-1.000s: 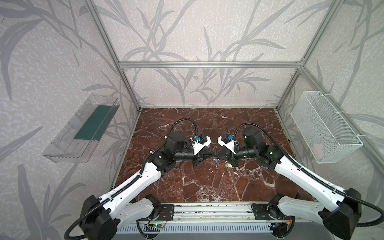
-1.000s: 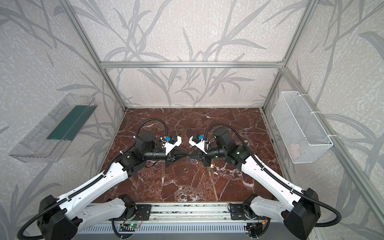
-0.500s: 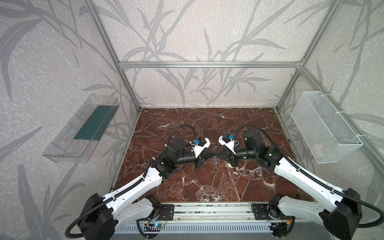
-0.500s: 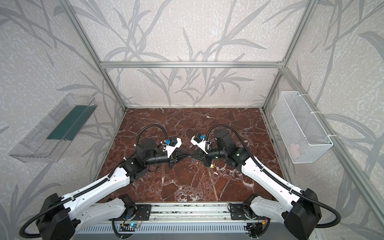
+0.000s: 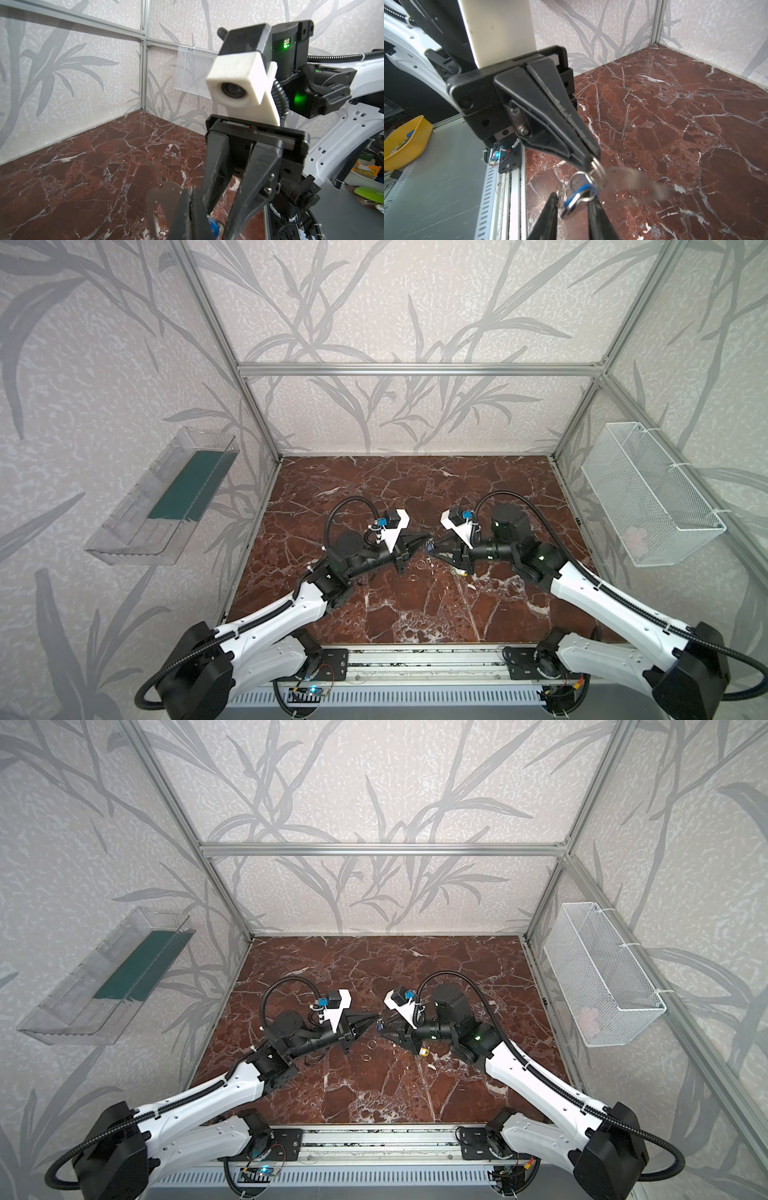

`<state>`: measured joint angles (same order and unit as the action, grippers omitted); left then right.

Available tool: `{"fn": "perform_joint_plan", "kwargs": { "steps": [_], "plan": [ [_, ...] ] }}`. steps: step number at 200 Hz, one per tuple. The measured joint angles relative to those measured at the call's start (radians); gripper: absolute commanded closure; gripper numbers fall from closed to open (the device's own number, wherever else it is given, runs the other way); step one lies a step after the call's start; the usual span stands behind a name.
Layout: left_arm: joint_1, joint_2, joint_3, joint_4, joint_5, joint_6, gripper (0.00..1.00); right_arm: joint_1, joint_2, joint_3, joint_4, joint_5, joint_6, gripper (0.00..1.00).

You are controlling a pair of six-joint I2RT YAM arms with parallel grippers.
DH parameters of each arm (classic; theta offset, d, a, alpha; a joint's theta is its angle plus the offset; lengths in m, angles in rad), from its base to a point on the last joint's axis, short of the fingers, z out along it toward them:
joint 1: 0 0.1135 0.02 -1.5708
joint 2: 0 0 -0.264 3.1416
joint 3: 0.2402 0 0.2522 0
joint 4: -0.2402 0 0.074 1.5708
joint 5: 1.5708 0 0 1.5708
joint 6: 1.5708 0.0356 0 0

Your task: Put the keys on the keyring

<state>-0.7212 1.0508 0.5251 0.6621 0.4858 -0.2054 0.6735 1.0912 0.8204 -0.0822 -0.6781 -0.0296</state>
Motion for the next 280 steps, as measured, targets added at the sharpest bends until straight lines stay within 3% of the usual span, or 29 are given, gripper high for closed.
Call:
{"fn": "perform_joint_plan", "kwargs": {
  "steps": [103, 141, 164, 280],
  "plan": [
    [-0.016, 0.019, -0.017, 0.115, -0.025, -0.034, 1.00, -0.031, -0.066, -0.027, 0.013, -0.001, 0.017, 0.72],
    [-0.017, 0.019, -0.025, 0.117, -0.021, -0.035, 1.00, -0.066, -0.108, -0.029, 0.038, -0.002, 0.034, 0.77],
    [-0.017, 0.019, -0.025, 0.117, -0.006, -0.035, 1.00, -0.071, -0.109, -0.029, 0.055, -0.008, 0.043, 0.81],
    [-0.023, 0.019, -0.025, 0.129, 0.090, -0.042, 1.00, -0.072, -0.050, -0.029, 0.131, -0.085, 0.085, 0.81]
  ]
}}
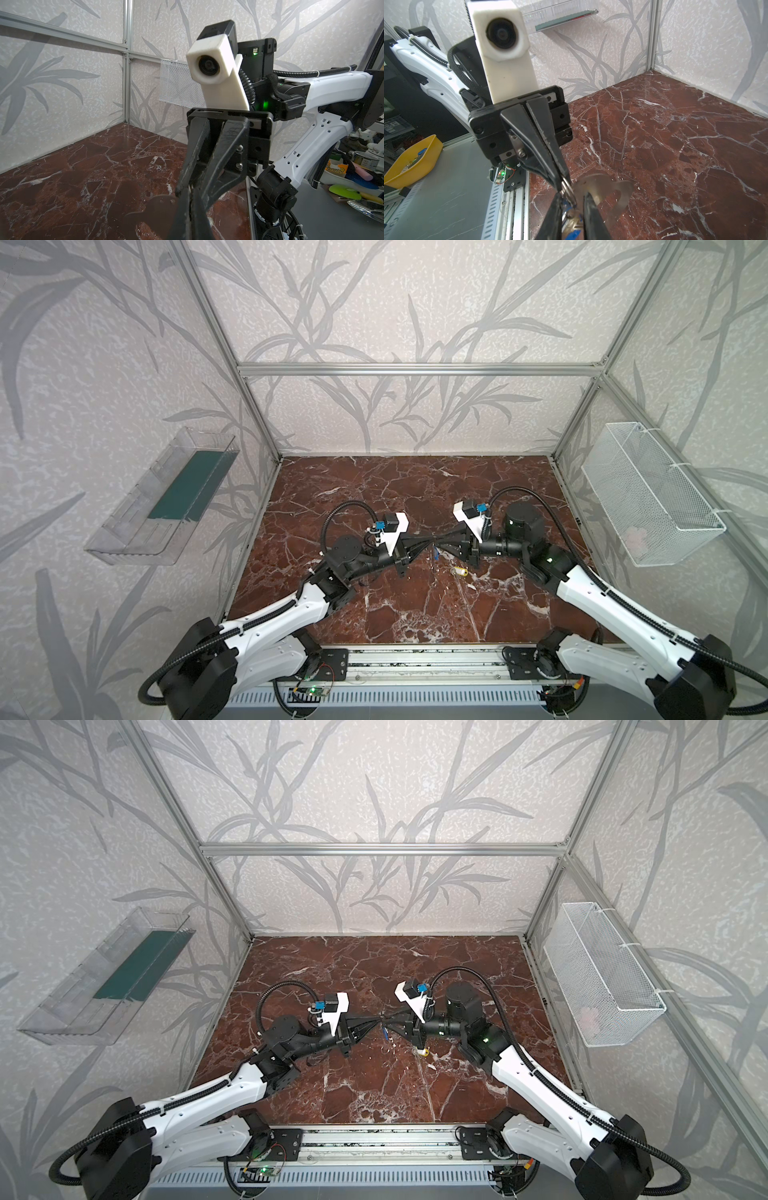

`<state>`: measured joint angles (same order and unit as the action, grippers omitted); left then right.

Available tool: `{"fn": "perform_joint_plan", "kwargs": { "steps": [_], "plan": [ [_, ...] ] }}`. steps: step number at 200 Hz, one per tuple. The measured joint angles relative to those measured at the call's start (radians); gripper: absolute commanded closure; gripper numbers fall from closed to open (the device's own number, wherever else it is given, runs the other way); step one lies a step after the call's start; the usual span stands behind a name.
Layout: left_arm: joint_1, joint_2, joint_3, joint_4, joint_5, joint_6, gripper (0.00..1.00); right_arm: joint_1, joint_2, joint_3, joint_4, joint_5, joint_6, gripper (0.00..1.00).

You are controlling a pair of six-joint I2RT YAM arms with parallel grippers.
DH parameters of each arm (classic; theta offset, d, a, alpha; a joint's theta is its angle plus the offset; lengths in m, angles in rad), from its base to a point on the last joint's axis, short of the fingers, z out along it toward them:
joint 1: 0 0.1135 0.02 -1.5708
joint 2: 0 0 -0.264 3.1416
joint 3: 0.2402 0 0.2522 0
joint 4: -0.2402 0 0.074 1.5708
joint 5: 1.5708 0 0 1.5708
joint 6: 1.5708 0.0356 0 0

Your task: Put the keys on the keyring

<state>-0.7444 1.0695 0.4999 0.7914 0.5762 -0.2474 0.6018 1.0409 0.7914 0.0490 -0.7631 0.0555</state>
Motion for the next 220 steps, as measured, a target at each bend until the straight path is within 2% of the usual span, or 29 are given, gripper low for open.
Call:
{"fn": "perform_joint_plan", "kwargs": {
  "steps": [62, 105, 141, 157, 165, 177, 220],
  "plan": [
    [-0.001, 0.004, 0.000, 0.016, 0.002, 0.000, 1.00, -0.002, 0.014, 0.000, 0.023, -0.040, 0.020, 0.87],
    [0.000, 0.023, 0.000, 0.036, -0.002, 0.000, 1.00, -0.014, 0.015, -0.002, 0.031, -0.054, 0.040, 1.00],
    [0.002, 0.040, 0.000, 0.055, -0.005, 0.000, 1.00, -0.021, 0.019, -0.002, 0.035, -0.056, 0.050, 1.00],
    [0.002, 0.039, 0.000, 0.048, -0.014, 0.002, 0.87, -0.021, 0.019, -0.002, 0.026, -0.049, 0.042, 1.00],
    [0.000, 0.031, 0.001, 0.026, -0.026, 0.010, 0.80, -0.018, 0.019, 0.000, 0.008, -0.043, 0.021, 1.00],
    [-0.003, 0.012, 0.004, -0.028, -0.045, 0.016, 0.76, -0.008, 0.021, 0.010, -0.040, -0.022, -0.011, 1.00],
    [-0.009, -0.172, 0.058, -0.344, -0.149, 0.121, 0.73, 0.035, 0.063, 0.137, -0.286, 0.084, -0.172, 1.00]
  ]
}}
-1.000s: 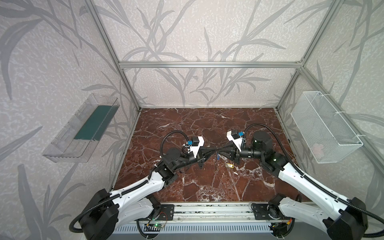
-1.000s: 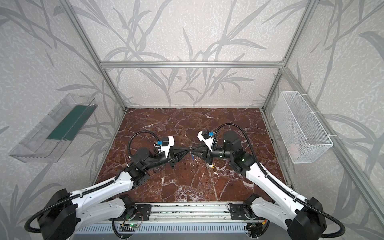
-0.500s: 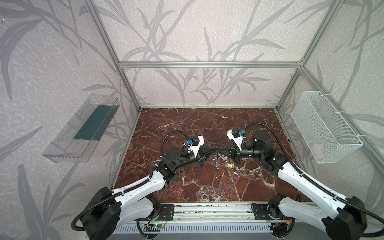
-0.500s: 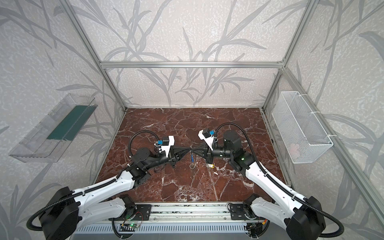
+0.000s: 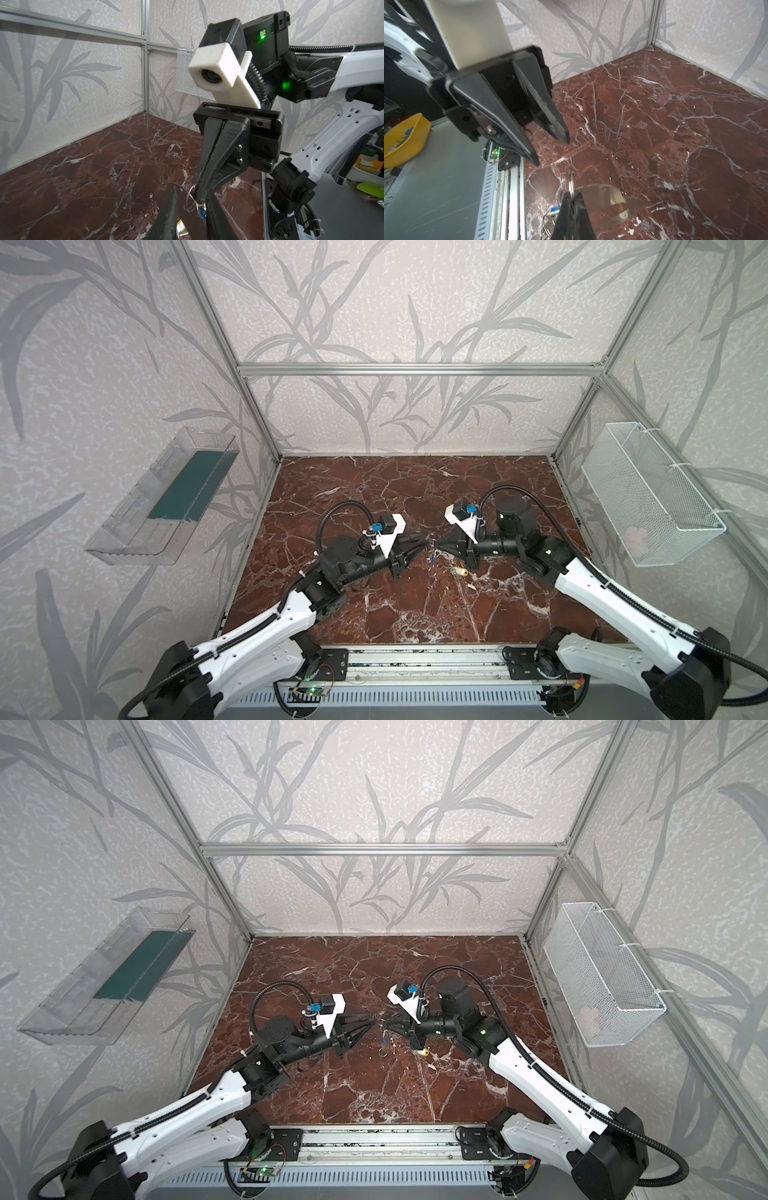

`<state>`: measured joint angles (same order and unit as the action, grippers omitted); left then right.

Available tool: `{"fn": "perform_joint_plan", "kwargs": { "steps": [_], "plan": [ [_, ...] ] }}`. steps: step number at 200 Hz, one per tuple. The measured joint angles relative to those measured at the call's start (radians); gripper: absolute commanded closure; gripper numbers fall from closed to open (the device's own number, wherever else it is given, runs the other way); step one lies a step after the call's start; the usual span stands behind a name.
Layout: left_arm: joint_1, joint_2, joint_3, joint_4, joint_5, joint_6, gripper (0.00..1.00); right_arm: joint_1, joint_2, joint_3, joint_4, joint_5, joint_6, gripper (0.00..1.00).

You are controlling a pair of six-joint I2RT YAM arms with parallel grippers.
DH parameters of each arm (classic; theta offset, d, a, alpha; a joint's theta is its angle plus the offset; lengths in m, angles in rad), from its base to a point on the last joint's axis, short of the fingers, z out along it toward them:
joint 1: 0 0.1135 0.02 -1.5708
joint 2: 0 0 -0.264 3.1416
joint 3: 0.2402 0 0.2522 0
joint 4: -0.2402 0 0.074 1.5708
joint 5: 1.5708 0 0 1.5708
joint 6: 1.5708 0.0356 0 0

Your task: Put the keys on the keyring

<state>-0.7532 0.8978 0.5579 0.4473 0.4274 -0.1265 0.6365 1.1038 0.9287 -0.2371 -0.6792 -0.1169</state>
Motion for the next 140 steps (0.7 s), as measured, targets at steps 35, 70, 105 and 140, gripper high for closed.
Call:
{"fn": "perform_joint_plan", "kwargs": {
  "steps": [35, 70, 105, 140],
  "plan": [
    [0.000, -0.066, 0.116, -0.241, -0.036, 0.080, 0.74, 0.052, 0.054, 0.086, -0.137, 0.065, -0.123, 1.00],
    [0.000, -0.060, 0.195, -0.442, 0.030, 0.154, 0.76, 0.070, 0.095, 0.167, -0.260, 0.047, -0.227, 1.00],
    [0.000, -0.040, 0.227, -0.552, 0.108, 0.197, 0.76, 0.079, 0.098, 0.218, -0.319, 0.017, -0.284, 1.00],
    [0.000, -0.024, 0.227, -0.575, 0.166, 0.207, 0.74, 0.093, 0.098, 0.220, -0.340, 0.004, -0.305, 1.00]
  ]
}}
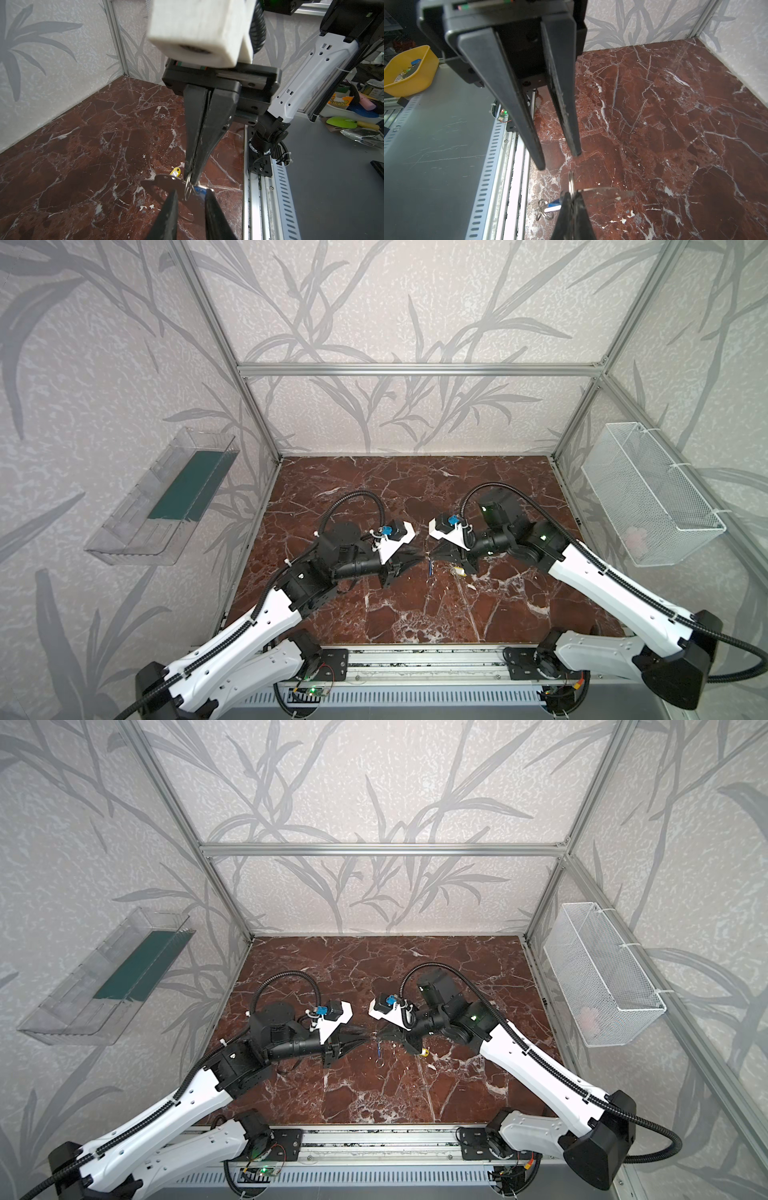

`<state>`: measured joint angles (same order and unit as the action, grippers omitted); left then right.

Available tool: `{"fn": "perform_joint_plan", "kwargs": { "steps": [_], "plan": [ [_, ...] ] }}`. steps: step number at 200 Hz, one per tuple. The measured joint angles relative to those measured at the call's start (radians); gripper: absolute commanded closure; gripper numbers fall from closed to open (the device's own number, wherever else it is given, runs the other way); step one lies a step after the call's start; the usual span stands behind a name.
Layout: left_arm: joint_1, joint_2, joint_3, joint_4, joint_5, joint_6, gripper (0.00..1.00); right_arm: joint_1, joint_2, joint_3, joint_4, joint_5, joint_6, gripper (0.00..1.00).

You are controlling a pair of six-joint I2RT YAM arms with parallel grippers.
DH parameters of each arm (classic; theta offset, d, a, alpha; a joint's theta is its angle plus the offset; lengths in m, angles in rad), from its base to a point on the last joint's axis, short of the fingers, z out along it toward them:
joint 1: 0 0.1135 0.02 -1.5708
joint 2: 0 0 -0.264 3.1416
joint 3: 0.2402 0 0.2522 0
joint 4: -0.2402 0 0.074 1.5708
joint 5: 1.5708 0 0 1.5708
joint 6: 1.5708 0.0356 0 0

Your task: Put the keys on the keyring

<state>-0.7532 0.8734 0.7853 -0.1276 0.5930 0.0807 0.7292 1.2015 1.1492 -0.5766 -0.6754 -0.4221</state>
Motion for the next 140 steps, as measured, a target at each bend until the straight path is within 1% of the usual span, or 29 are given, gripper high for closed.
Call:
{"fn": "perform_joint_plan", "kwargs": {
  "steps": [54, 140],
  "plan": [
    [0.000, 0.032, 0.000, 0.007, 0.037, -0.001, 0.73, 0.010, -0.002, 0.000, -0.005, -0.007, -0.011, 1.00],
    [0.000, 0.050, 0.000, 0.034, 0.037, -0.002, 0.73, 0.015, -0.006, 0.000, -0.005, -0.021, -0.016, 1.00]
  ]
}}
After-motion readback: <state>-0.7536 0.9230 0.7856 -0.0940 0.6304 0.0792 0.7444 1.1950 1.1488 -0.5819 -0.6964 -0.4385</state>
